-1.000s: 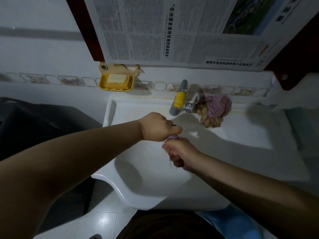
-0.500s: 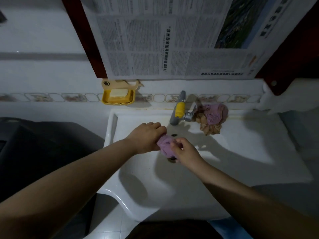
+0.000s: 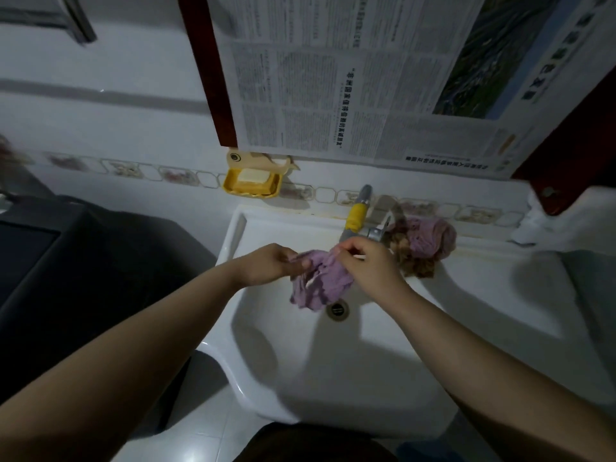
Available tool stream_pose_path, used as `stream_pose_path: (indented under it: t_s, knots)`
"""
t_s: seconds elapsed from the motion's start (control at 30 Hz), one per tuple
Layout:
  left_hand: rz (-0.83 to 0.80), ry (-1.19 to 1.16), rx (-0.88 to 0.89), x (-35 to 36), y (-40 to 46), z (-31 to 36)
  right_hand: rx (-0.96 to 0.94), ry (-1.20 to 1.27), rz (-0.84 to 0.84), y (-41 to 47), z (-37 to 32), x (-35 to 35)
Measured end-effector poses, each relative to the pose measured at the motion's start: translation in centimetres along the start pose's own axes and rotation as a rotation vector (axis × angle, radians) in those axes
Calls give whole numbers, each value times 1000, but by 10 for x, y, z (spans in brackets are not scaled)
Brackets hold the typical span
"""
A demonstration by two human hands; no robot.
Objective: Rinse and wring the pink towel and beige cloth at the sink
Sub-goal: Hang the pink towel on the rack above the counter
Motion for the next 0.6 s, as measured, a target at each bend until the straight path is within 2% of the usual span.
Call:
stream_pose_path:
  t_s: [0.2,0.27,0.37,0.43,0.5,0.6]
  knots:
    - [238,-187,-23,-15,-25,5,-57,82,-12,6,-30,-11]
    - [165,-267,43,-16,-31,15,-62,157,-5,10,-45,-14]
    - [-72,-313,185,-10,-36,37,-89,193,46,20,-72,-19]
    - [-142,-319,208,-13,-37,43,-110,224,39,28,-89,-17]
    - [-26,-357,214,-30,-36,41,-117,193,32,36,-102,-13]
    - [226,-565,181,-74,-43,27,-173,-30,91,47,-119,-6]
Point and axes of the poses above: each hand's wrist, its own y-axis towards the middle knuckle, its own x-axis out of the palm, z = x × y, the point moved 6 cm from there along y, towards the middle knuckle, and after that the axes turned 1 degree about -x, right-handed, at the moved point
